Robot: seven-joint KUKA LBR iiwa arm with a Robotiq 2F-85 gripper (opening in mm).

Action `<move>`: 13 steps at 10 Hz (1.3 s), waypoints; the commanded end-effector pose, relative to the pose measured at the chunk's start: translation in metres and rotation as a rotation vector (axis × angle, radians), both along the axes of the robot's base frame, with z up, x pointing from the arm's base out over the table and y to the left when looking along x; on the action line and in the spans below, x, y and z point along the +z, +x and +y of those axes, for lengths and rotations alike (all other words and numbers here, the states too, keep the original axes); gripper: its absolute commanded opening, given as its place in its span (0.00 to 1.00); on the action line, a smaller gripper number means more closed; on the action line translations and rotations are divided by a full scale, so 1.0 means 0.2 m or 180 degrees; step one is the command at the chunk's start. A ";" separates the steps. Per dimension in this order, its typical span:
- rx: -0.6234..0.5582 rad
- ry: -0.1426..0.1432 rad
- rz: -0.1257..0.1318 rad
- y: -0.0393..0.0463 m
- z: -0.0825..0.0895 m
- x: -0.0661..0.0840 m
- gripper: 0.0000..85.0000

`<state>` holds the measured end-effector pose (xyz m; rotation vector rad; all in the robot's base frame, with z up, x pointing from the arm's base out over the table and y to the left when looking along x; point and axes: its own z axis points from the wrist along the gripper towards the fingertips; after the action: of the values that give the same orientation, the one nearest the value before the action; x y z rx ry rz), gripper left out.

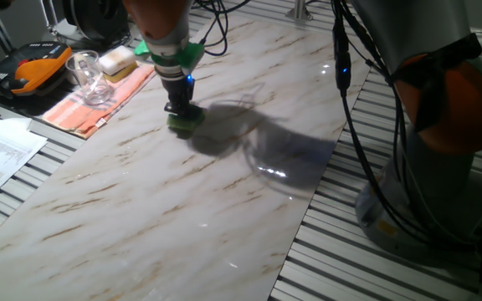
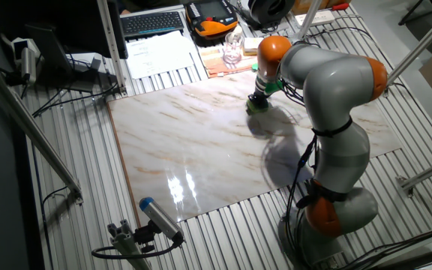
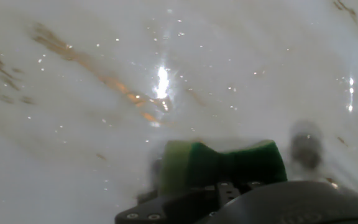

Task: Clean the tabletop with a sponge

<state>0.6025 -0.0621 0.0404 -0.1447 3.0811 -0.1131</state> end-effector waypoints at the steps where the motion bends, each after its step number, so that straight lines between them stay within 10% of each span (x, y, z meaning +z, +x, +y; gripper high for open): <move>1: 0.0024 -0.0004 0.0003 0.005 -0.03 0.02 0.00; 6: 0.0015 -0.0100 0.0036 0.007 -0.17 0.09 0.00; 13: 0.0046 -0.0075 0.0073 0.063 -0.34 0.01 0.00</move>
<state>0.6152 -0.1304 0.0433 -0.1694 3.1015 -0.1487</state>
